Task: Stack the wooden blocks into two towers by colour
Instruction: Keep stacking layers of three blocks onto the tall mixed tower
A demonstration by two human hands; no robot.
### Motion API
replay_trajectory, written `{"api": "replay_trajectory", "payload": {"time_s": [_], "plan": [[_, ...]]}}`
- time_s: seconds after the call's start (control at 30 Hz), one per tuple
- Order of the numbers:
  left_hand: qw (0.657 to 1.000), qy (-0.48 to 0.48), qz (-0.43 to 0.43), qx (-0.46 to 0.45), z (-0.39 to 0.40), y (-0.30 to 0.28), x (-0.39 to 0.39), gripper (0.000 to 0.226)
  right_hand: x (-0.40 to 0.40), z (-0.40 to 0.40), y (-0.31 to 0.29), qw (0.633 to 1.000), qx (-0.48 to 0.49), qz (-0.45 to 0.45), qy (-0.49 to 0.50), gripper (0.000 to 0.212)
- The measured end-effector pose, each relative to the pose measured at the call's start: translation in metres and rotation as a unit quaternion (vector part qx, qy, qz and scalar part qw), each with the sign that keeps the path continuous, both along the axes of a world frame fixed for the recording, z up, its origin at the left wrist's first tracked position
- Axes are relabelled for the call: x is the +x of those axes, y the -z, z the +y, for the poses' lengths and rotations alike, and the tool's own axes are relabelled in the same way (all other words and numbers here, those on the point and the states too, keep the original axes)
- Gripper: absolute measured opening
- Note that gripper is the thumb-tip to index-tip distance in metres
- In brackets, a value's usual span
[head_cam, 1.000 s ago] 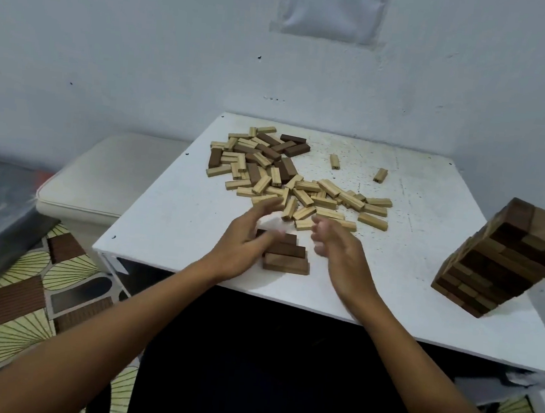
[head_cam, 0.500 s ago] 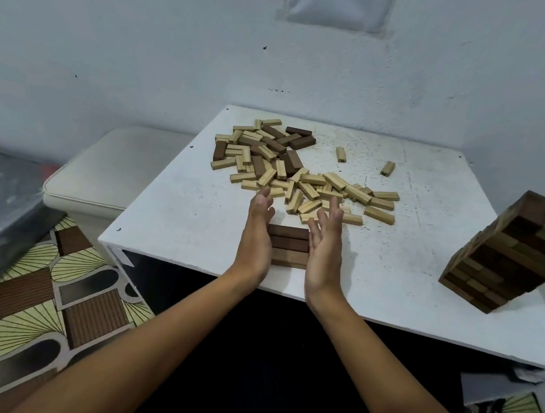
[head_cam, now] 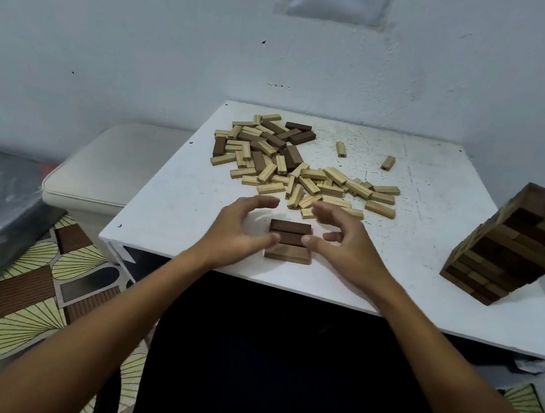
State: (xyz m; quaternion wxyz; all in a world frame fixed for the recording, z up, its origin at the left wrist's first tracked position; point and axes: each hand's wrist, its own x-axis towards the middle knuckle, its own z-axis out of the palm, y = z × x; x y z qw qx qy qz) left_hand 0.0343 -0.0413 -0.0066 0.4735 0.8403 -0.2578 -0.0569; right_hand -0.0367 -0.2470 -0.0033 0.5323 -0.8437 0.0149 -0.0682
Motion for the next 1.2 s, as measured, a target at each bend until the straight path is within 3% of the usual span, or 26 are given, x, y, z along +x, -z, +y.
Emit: {"api": "replay_trajectory", "payload": {"time_s": [0.07,0.17,0.37,0.77,0.97,1.2], "plan": [[0.993,0.059,-0.032,0.098,0.010,0.000,0.007,0.069,0.001,-0.013,-0.002,0.994,-0.074,0.042,-0.073,0.066],[0.985,0.094,-0.044,0.139,0.012,0.001,0.014,0.076,0.006,-0.019,-0.002,0.985,-0.121,0.053,-0.111,0.081],[0.986,0.094,-0.069,0.121,0.009,0.002,0.016,0.064,0.010,-0.018,0.004,0.986,-0.127,0.038,-0.098,0.081],[0.988,0.090,-0.058,0.111,0.012,0.003,0.015,0.074,0.009,-0.019,0.006,0.987,-0.128,0.023,-0.094,0.082],[0.981,0.094,-0.061,0.158,0.015,0.002,0.021,0.077,0.010,-0.020,0.002,0.975,-0.189,0.022,-0.114,0.079],[0.982,0.101,-0.090,0.129,0.010,-0.003,0.023,0.076,0.008,-0.017,-0.001,0.970,-0.221,0.015,-0.104,0.077]]}}
